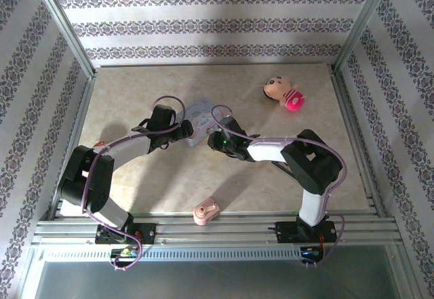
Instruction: Unlock the padlock with the key
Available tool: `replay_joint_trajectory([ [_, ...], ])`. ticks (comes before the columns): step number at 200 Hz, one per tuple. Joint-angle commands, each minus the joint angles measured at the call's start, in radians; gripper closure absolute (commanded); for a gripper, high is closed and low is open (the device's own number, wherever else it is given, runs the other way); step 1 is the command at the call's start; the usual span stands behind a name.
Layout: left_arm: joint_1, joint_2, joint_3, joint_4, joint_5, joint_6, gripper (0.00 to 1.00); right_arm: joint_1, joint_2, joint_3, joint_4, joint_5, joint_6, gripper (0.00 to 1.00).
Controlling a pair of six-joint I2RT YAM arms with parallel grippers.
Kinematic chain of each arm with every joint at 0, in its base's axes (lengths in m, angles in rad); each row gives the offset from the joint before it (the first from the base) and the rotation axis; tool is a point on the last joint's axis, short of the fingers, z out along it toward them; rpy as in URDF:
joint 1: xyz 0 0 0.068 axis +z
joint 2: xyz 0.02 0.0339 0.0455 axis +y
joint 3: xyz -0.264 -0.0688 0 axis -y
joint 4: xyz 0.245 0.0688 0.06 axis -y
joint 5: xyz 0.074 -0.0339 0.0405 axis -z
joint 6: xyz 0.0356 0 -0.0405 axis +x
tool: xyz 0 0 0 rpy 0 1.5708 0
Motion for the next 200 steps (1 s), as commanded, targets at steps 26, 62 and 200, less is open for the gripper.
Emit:
replay_joint_trajectory([
  [26,-0.003,0.039,-0.012,-0.121,-0.03,0.037,0.11,-0.022,0.005,0.02,0.042,0.072,0.031,0.92],
  [62,-0.003,0.039,-0.006,-0.122,-0.032,0.039,0.11,-0.033,0.007,0.008,0.038,0.086,0.034,0.92],
  [200,0.008,0.062,-0.01,-0.11,-0.018,0.034,0.17,-0.062,0.0,-0.025,0.053,0.065,0.015,0.91],
])
